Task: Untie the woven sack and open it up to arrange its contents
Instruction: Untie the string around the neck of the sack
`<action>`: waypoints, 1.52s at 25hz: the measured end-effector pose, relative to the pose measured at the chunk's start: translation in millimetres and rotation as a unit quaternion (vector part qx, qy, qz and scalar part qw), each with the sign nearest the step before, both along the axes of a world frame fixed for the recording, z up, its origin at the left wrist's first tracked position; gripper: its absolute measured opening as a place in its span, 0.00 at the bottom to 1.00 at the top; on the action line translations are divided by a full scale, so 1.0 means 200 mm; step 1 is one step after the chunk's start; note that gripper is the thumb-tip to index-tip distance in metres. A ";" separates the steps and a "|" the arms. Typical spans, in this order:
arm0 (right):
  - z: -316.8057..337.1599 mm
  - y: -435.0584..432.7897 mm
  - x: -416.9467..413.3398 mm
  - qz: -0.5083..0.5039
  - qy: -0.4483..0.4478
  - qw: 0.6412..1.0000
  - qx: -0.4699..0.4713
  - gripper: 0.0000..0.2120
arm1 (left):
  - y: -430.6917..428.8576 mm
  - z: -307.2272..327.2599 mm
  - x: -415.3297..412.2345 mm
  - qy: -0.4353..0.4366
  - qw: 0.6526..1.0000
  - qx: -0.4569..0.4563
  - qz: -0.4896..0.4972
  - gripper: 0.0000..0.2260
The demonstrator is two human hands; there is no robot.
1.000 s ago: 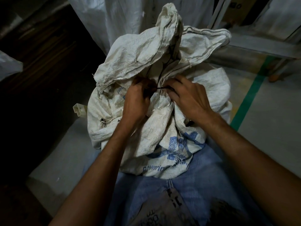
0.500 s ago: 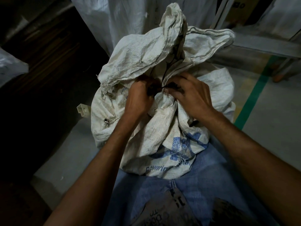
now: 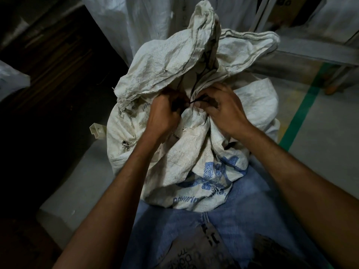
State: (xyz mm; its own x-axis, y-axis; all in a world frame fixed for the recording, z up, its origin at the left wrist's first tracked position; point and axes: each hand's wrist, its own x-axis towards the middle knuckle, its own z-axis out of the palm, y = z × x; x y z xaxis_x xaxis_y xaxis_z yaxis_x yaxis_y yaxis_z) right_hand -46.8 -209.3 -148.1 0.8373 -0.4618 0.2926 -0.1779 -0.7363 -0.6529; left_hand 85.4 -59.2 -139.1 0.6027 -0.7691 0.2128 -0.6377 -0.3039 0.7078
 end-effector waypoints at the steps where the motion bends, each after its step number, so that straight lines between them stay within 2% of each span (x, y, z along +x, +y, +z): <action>1: -0.01 0.00 0.00 0.000 -0.007 1.000 0.019 0.10 | 0.00 0.00 0.00 0.004 1.000 0.000 -0.001 0.05; 3: -0.03 0.01 0.00 -0.004 -0.016 0.999 0.044 0.08 | 0.01 -0.01 0.00 0.028 1.000 -0.006 -0.002 0.05; 7: -0.02 0.04 0.00 -0.017 -0.030 0.997 0.068 0.08 | 0.02 -0.03 -0.01 0.216 0.975 -0.052 0.023 0.03; 9: -0.01 0.04 0.00 -0.013 -0.019 0.998 0.056 0.09 | 0.02 -0.04 -0.03 0.251 0.965 -0.066 0.034 0.04; 13: 0.04 0.07 -0.01 -0.006 0.019 0.999 -0.033 0.09 | 0.02 -0.05 -0.07 0.239 0.967 -0.085 0.032 0.04; 15: 0.06 0.07 -0.01 -0.014 0.004 0.997 -0.070 0.07 | 0.00 -0.05 -0.07 0.217 0.972 -0.077 0.036 0.05; 19: 0.03 0.12 0.00 -0.044 -0.026 0.999 0.009 0.06 | -0.02 -0.02 -0.06 0.173 0.984 -0.026 0.026 0.06; 22: 0.05 0.12 -0.03 -0.074 -0.070 0.990 0.101 0.06 | 0.02 -0.05 -0.02 0.201 0.979 -0.022 0.040 0.08; 25: 0.11 0.04 -0.06 -0.067 -0.064 0.983 0.156 0.06 | 0.02 -0.04 -0.01 0.252 0.966 -0.036 0.056 0.06; 27: 0.13 0.03 -0.08 -0.064 -0.060 0.974 0.207 0.09 | 0.01 -0.02 -0.01 0.234 0.971 -0.030 0.043 0.04; 30: 0.15 0.03 -0.12 -0.061 -0.075 0.973 0.207 0.06 | 0.02 0.01 -0.03 0.182 0.980 -0.058 0.055 0.03; 33: 0.18 0.00 -0.18 -0.074 -0.099 0.973 0.193 0.07 | 0.04 0.03 -0.07 0.129 0.986 -0.085 0.060 0.07; 38: 0.28 0.02 -0.23 -0.065 -0.107 0.973 0.194 0.04 | 0.04 0.16 -0.15 0.088 0.991 -0.078 0.061 0.08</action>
